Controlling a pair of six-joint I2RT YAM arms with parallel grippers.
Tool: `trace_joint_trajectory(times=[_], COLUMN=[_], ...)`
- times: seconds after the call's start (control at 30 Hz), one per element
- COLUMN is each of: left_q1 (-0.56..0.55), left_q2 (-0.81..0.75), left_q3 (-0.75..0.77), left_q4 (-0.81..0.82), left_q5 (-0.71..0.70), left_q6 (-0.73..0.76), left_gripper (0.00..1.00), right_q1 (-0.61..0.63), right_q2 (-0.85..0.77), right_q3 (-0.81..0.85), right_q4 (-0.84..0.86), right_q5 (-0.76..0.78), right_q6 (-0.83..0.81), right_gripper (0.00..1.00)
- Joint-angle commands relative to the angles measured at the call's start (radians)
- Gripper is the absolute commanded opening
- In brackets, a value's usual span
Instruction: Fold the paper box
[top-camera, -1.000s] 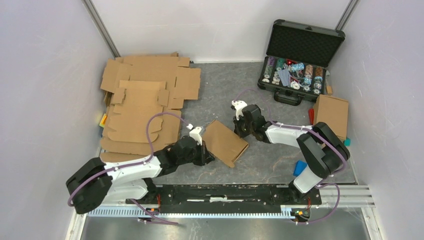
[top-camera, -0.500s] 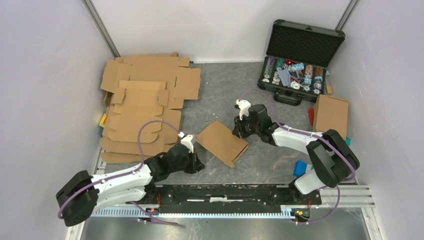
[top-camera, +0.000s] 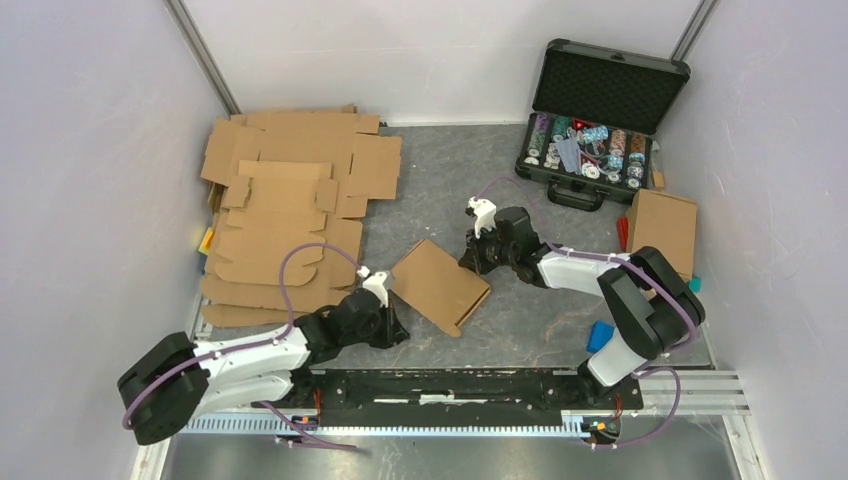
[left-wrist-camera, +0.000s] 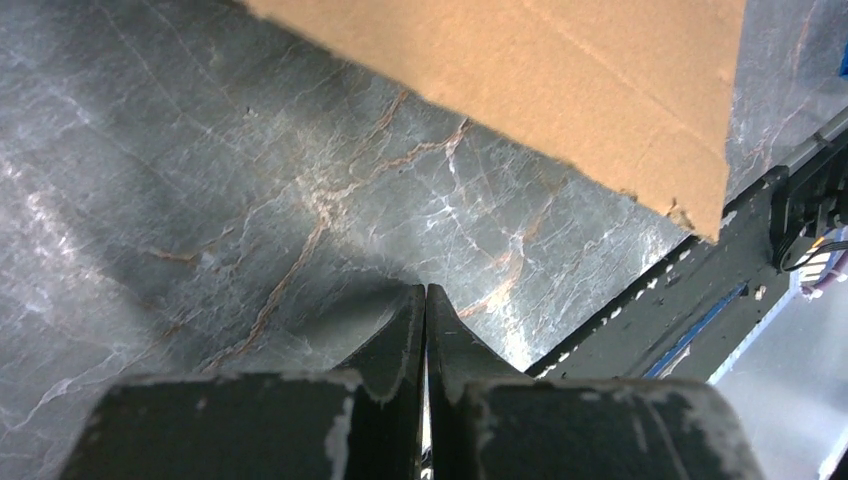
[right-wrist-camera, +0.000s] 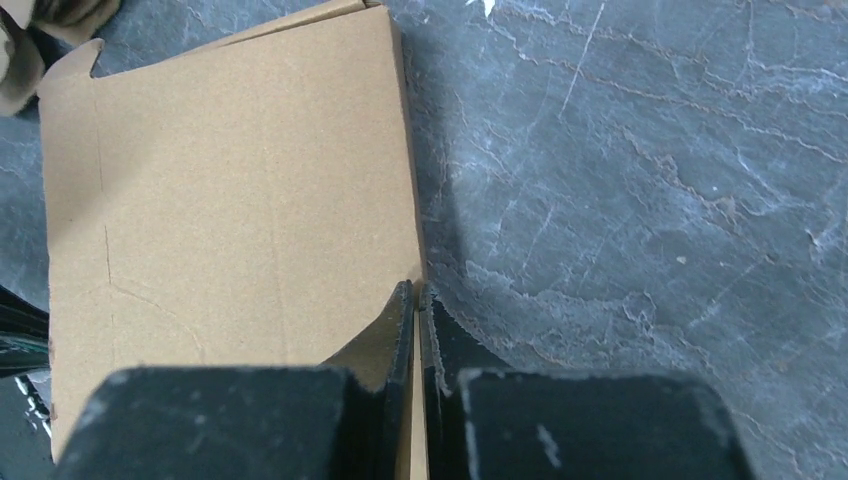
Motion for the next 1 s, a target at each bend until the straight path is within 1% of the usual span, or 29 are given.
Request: trace_joint_trajectory(times=[0.0, 0.1, 0.27, 0.43, 0.57, 0.67, 0.77, 0.97], left_q1=[0.004, 0.004, 0.005, 0.004, 0.004, 0.003, 0.004, 0.005], left_q2=[0.037, 0.075, 0.16, 0.282, 0.371, 0.409, 0.405, 0.321], left_q3=[-0.006, -0.008, -0.049, -0.026, 0.022, 0.026, 0.067, 0.171], left_q4=[0.109, 0.162, 0.347, 0.484, 0.524, 0.608, 0.596, 0.439], left_q5=[-0.061, -0.094, -0.127, -0.129, -0.131, -0.114, -0.102, -0.098], left_q6=[-0.034, -0.039, -0.05, -0.023, 0.008, 0.008, 0.03, 0.091], left_gripper=[0.06, 0.06, 0.07, 0.07, 0.07, 0.07, 0.07, 0.07], right_q1=[-0.011, -0.019, -0.02, -0.021, -0.02, -0.02, -0.02, -0.022], right_q2=[0.081, 0.095, 0.095, 0.103, 0.104, 0.109, 0.114, 0.105], right_q3=[-0.019, -0.027, -0.03, -0.027, -0.027, -0.024, -0.017, -0.01], right_q4=[-0.045, -0.022, -0.014, -0.009, -0.007, -0.009, -0.021, -0.042], right_q5=[-0.023, -0.06, -0.067, -0.081, -0.084, -0.093, -0.086, -0.043], right_q6=[0.006, 0.013, 0.011, 0.01, 0.009, 0.001, -0.008, -0.013], right_gripper=[0.03, 0.02, 0.02, 0.02, 0.01, 0.01, 0.02, 0.03])
